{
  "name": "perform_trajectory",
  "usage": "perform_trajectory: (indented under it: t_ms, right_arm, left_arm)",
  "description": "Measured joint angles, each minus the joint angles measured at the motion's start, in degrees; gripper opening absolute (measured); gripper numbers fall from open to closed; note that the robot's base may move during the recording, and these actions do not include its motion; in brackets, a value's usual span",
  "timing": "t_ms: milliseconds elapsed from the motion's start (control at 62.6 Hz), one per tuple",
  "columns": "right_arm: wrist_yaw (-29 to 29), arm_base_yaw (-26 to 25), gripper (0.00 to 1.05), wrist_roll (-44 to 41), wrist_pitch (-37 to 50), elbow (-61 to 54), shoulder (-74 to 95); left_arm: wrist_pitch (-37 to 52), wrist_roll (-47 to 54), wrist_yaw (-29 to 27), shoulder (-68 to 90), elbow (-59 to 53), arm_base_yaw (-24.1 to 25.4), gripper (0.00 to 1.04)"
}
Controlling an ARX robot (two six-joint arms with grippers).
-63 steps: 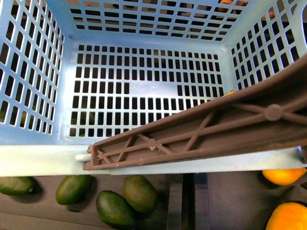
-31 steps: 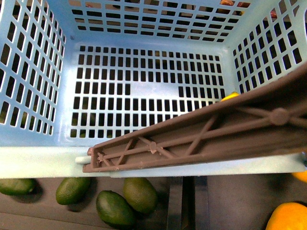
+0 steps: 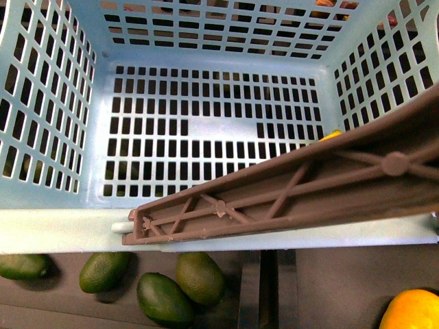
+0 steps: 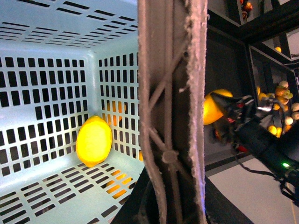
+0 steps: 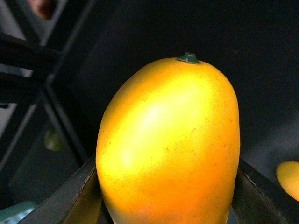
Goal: Pick lemon and mango into basket
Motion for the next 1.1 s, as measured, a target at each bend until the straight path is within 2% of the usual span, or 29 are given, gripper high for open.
perform_trajectory:
  t_ms: [128,272,687,991,1102]
  right_arm:
    - [-0.07,3.89,0.64,0.31,-2.29,0.76,-7.48]
    - [0.35,10.51,0.64,2.8,-3.52,0.98,-13.66]
    - [7.28,31.12,0.64,7.06,-2.49,1.86,-17.0]
    - [12.31,41.22,0.64,5.97,-2.69,2.58,-14.62]
    - [12.66,42.66,0.65,5.68,-2.93,2.58,-13.88]
  left_arm:
    - [0.0,-0.02,0.0,0.0,0.0,0.0,0.06]
    - [0.0,-0.02,-0.09,0.0,0.0,0.0,0.06]
    - [0.0,-0.02,-0.07,0.0,0.0,0.0,0.06]
    - [0.0,-0.07,-0.13,0.0,0.0,0.0,0.06]
    - [0.0,-0.07,-0.09,0.0,0.0,0.0,0.06]
